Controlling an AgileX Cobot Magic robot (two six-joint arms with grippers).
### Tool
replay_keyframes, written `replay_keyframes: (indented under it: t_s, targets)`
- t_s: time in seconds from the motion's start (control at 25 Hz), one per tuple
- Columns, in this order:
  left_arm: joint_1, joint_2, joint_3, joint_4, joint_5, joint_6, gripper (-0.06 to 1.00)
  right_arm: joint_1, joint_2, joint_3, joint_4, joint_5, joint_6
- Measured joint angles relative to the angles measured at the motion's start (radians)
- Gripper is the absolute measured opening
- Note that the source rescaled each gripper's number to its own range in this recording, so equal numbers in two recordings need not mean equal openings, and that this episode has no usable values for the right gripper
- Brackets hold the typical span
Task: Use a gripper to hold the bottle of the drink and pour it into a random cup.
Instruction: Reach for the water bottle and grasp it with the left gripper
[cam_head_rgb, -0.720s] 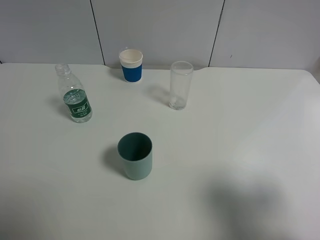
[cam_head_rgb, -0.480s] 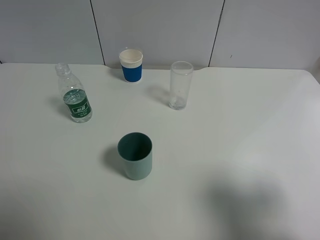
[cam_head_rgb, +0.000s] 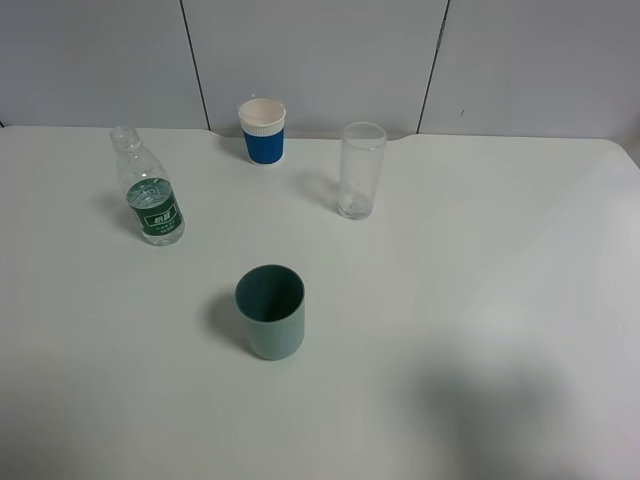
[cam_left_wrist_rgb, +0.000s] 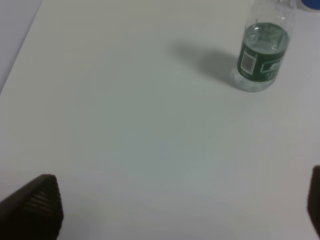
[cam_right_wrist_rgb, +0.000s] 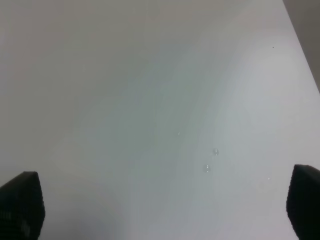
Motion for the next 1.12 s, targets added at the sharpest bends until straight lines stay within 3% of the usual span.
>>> replay_keyframes:
  t_s: [1.12]
  targets:
    - [0.000,0.000,0.000,0.000,0.000,0.000,1.00,0.000,0.000,0.000,0.000,0.000,0.000]
